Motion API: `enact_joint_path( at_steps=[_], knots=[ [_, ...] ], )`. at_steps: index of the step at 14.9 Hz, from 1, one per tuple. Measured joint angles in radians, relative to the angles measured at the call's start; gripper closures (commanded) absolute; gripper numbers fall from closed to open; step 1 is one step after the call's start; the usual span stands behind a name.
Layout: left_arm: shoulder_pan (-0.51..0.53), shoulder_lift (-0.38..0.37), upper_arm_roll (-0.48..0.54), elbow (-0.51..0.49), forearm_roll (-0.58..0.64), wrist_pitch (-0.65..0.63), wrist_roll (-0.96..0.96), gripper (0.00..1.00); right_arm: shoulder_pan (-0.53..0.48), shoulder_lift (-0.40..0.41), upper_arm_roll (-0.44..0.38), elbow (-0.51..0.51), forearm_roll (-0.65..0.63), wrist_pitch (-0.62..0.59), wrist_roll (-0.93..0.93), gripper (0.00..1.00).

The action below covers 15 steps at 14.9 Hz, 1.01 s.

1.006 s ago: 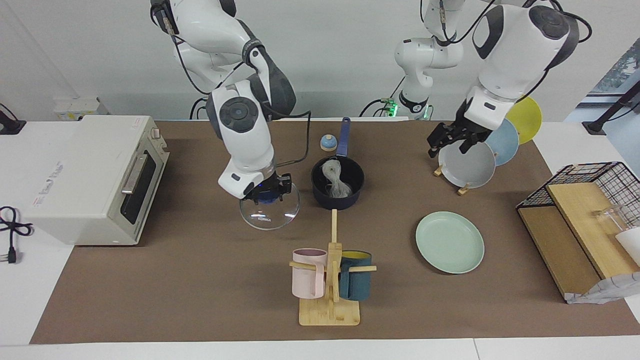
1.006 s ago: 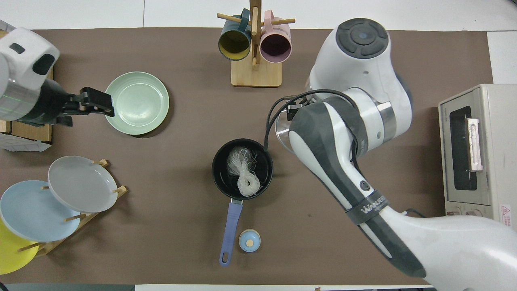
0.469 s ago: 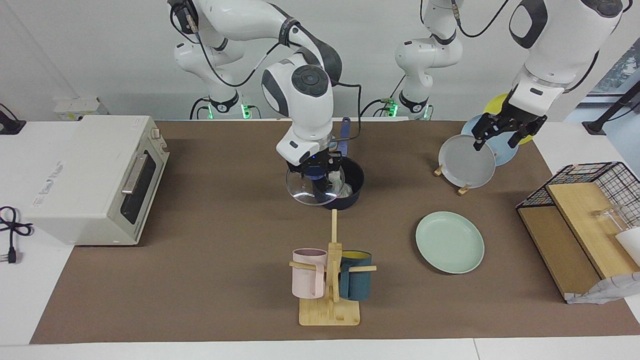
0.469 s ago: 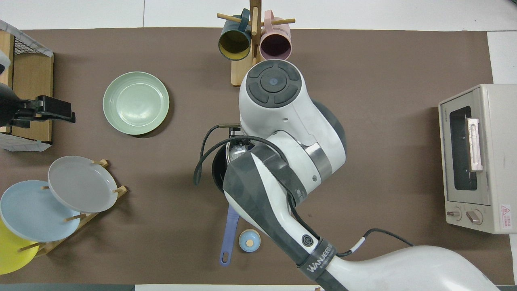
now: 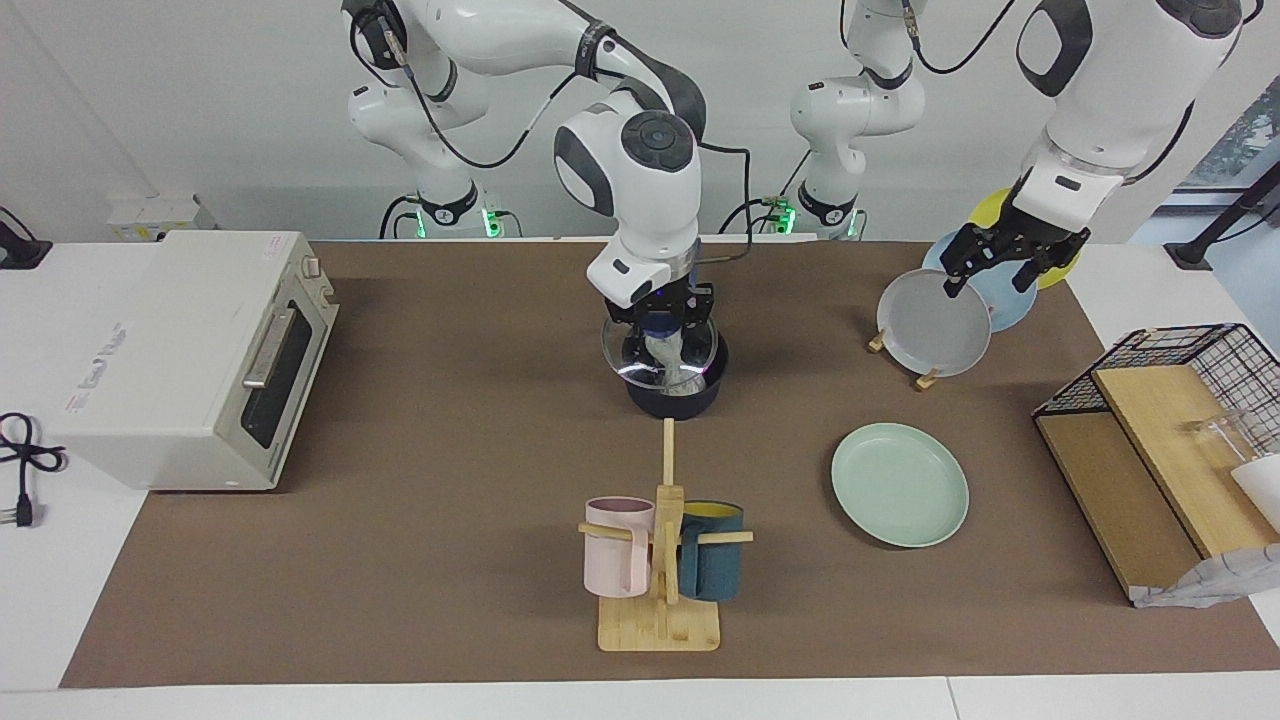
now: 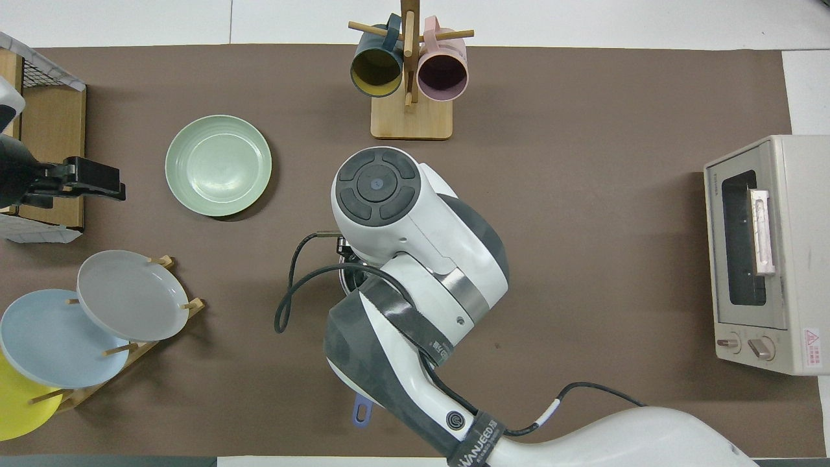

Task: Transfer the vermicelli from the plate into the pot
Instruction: 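Lower the glass lid onto the saucepan with the right gripper and release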

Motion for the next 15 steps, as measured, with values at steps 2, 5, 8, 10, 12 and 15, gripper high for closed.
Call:
enact_joint_path(
  at_steps=[2,5,8,10,12,15],
  knots=[
    [0.0,-0.001,-0.001,0.0,0.0,-0.003,0.0,0.0,0.0,0.005,0.001,-0.027,-0.004,0.036,0.019,0.38],
    [-0.006,-0.001,0.006,0.0,0.0,-0.005,0.0,0.0,0.0,0.011,0.02,-0.057,-0.028,0.086,0.046,0.38],
    [-0.027,-0.001,0.027,0.0,0.0,-0.005,0.0,0.0,0.0,0.012,0.032,-0.103,-0.046,0.132,0.061,0.38],
    [-0.036,-0.001,0.033,0.0,0.0,-0.005,0.0,0.0,0.0,0.01,0.034,-0.112,-0.059,0.134,0.061,0.38],
    [-0.05,-0.001,0.044,0.0,0.0,-0.005,0.0,0.0,-0.001,0.01,0.034,-0.114,-0.064,0.134,0.061,0.38],
    [-0.072,-0.001,0.066,0.0,0.0,-0.005,0.0,0.0,-0.001,0.01,0.034,-0.119,-0.068,0.14,0.061,0.38]
  ],
)
